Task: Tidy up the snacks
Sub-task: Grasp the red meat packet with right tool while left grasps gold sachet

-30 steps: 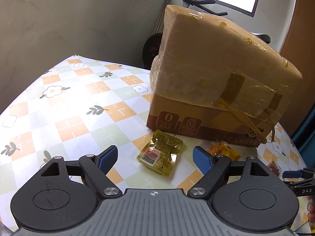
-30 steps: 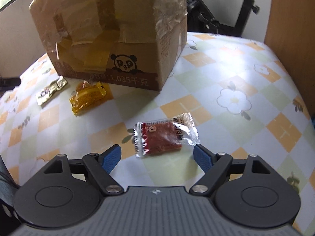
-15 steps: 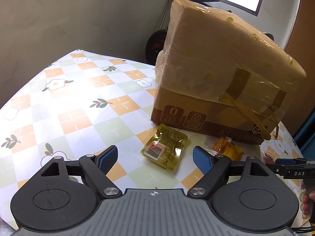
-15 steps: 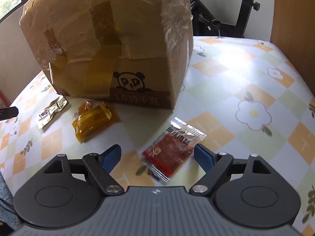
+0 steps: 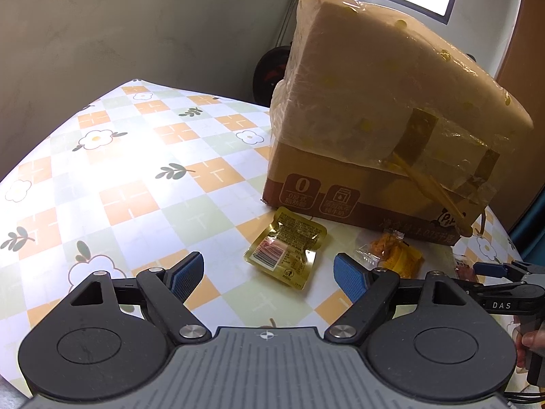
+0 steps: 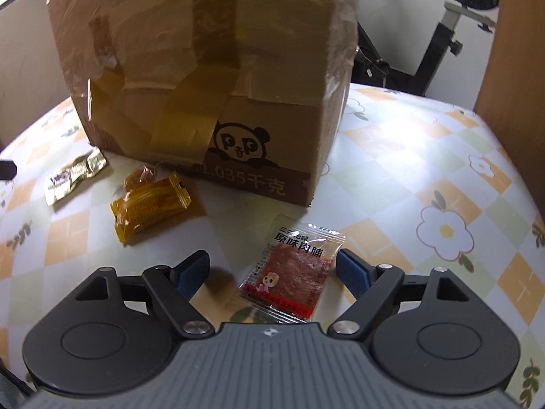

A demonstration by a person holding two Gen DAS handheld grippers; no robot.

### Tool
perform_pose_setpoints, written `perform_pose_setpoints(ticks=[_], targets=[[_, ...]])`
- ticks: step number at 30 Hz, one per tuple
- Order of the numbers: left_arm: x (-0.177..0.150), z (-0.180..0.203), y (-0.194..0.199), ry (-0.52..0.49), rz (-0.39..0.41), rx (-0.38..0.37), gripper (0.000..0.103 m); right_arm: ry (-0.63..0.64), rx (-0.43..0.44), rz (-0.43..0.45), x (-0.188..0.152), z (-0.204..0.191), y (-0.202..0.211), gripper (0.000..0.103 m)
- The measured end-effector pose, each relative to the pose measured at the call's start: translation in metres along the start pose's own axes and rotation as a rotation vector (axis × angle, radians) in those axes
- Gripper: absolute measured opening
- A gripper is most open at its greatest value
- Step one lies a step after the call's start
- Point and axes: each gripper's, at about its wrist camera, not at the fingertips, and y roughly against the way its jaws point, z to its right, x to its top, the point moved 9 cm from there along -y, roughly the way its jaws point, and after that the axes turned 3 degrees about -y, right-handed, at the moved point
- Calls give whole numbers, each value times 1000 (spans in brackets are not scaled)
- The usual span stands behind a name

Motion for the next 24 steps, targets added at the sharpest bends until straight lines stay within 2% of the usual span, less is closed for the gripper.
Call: perform_pose_setpoints(ticks=[5,8,10,17,24], targets=[[-1,0,-2,7,-4,6,85,-1,-13,14,-1,0,-1,80],[-2,2,-4,6,-6,6,85,-13,-19,33,0,5,3,67],[-3,3,-5,4,-10,6,85,-24,-24,42,1,8,5,54],[-6,4,-8,-2,-20,0,85,-1,21,61,-2,0,10,52],[-12,3,-13,-11,-38,0,85,16,26,116,-8,-3,11,53]])
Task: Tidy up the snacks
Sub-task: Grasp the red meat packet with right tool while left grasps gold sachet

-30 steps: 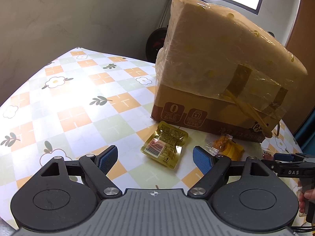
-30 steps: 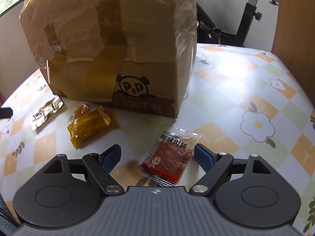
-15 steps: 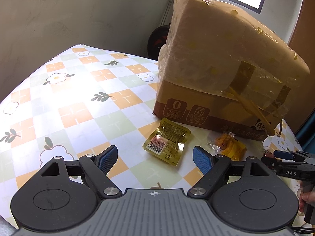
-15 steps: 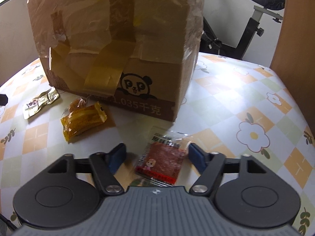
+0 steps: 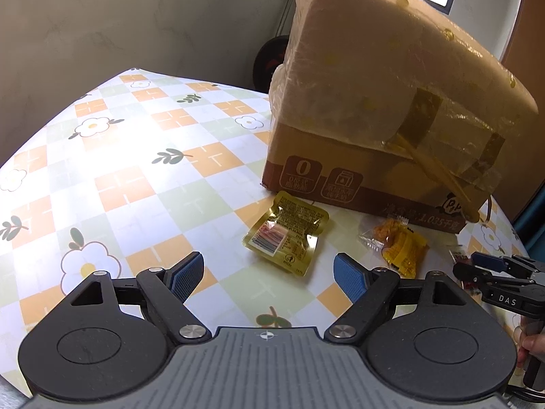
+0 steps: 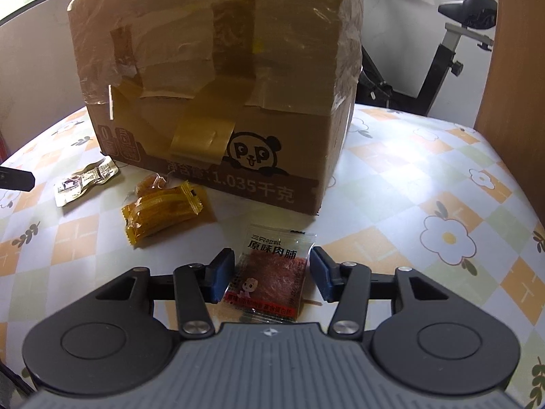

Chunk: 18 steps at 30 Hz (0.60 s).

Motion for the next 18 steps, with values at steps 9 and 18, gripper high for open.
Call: perform_pose_setpoints(ticks=[9,18], targets=[[1,7,-14,-65,-8,-8,84,11,-1,35,-3,0,1,53],[20,18,-50,-154,-24,-2,78,15,-2,38,-3,0,2,53]])
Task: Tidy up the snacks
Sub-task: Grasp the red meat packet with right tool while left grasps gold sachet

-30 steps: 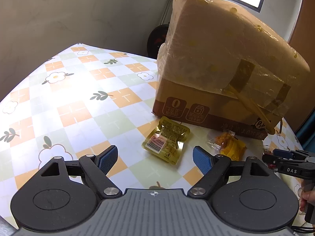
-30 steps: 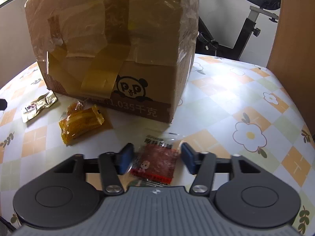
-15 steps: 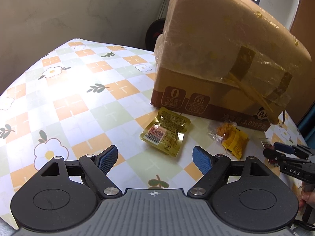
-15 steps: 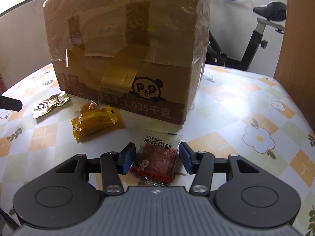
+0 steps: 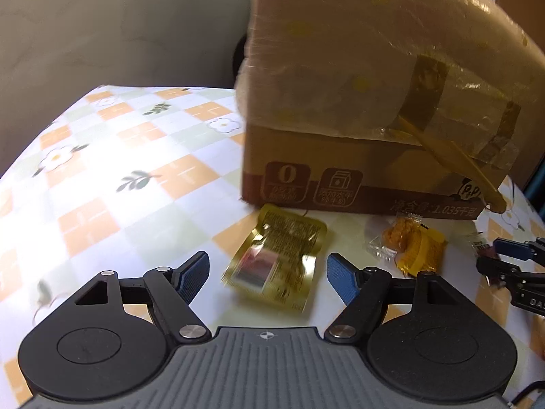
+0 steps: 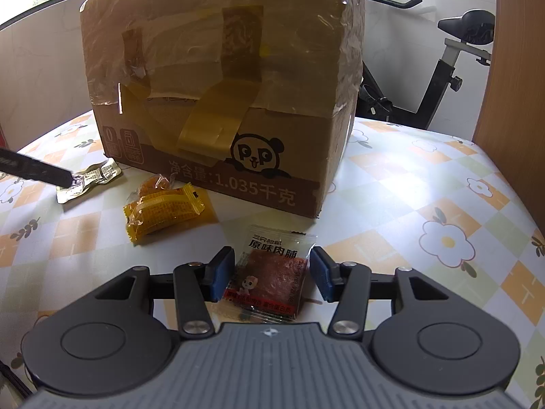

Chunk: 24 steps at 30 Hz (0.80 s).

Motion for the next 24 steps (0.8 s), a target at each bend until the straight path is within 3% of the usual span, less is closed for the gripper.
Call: perform_pose_setpoints(ticks=[6,7,8,12,24], targets=[[6,10,-27,-63,-32,4,77,-2,2,0,0,0,0,53],[6,10,-27,-63,-27,8,75,-2,2,0,0,0,0,53],[6,10,-27,-62,-20,16,66,-2,3,0,1,0,0,53],[1,13,-18,-56,-20,3,58,-2,2,0,0,0,0,53],[-34,17,21,-4,1,13,55,-2,3,0,1,0,0,53]])
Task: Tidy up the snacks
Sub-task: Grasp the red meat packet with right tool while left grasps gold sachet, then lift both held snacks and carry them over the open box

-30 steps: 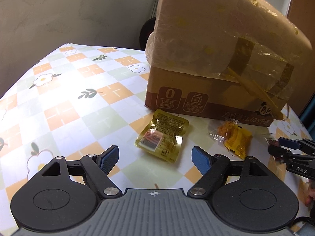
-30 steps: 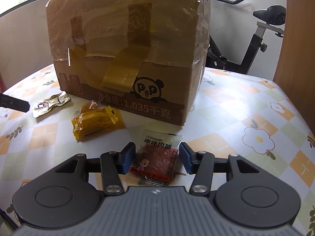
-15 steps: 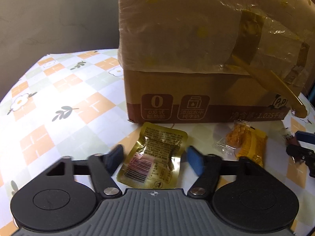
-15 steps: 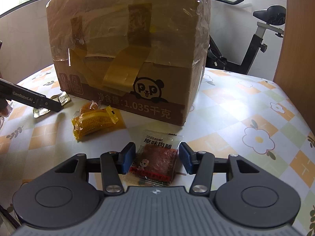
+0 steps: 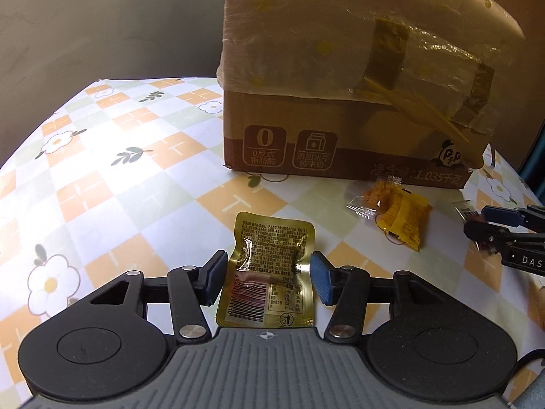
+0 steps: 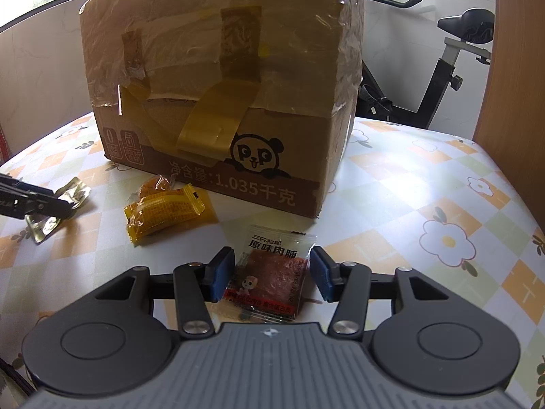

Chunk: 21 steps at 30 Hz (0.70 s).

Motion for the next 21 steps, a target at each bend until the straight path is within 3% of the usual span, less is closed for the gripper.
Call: perform_pose_setpoints(ticks=[21], targets=[[12,18,33,-28,89,-15,54,17,67,20,2,-8,11,51]])
